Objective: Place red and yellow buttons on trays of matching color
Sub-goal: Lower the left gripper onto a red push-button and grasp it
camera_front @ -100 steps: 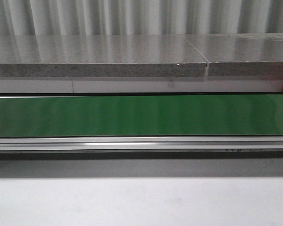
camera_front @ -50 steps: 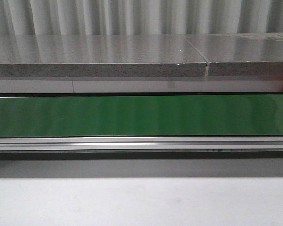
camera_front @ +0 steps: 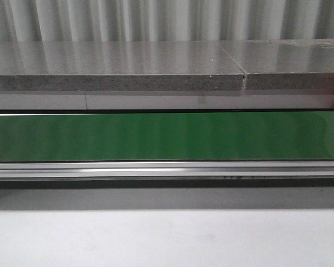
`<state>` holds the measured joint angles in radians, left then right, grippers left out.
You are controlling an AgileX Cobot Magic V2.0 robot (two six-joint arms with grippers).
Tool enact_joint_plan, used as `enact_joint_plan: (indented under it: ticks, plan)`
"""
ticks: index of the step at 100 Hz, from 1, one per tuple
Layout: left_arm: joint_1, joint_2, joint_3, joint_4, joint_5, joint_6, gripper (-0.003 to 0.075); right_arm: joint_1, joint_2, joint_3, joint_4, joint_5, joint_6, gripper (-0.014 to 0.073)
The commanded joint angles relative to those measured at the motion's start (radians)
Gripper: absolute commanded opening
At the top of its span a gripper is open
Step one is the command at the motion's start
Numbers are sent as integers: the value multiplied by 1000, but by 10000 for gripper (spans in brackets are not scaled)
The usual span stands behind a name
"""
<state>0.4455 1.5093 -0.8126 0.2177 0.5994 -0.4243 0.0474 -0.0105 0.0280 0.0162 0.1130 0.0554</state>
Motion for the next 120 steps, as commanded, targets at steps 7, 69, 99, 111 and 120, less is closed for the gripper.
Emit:
enact_joint_plan:
  ticks: [7, 69, 99, 111, 120]
  plan:
    - [1, -25, -28, -3, -32, -3, 505, 2, -11, -16, -3, -80, -2, -69]
    - [-64, -165, -31, -17, 28, 50, -21, 2, -11, -16, -3, -80, -2, -69]
    - [-190, -314, -194, 31, 174, 124, -21, 2, -11, -16, -3, -80, -2, -69]
    - [-271, -296, -274, 31, 223, 158, -21, 2, -11, -16, -3, -80, -2, -69]
    - [-325, -272, -317, 34, 232, 170, -21, 2, -11, -16, -3, -80, -2, -69]
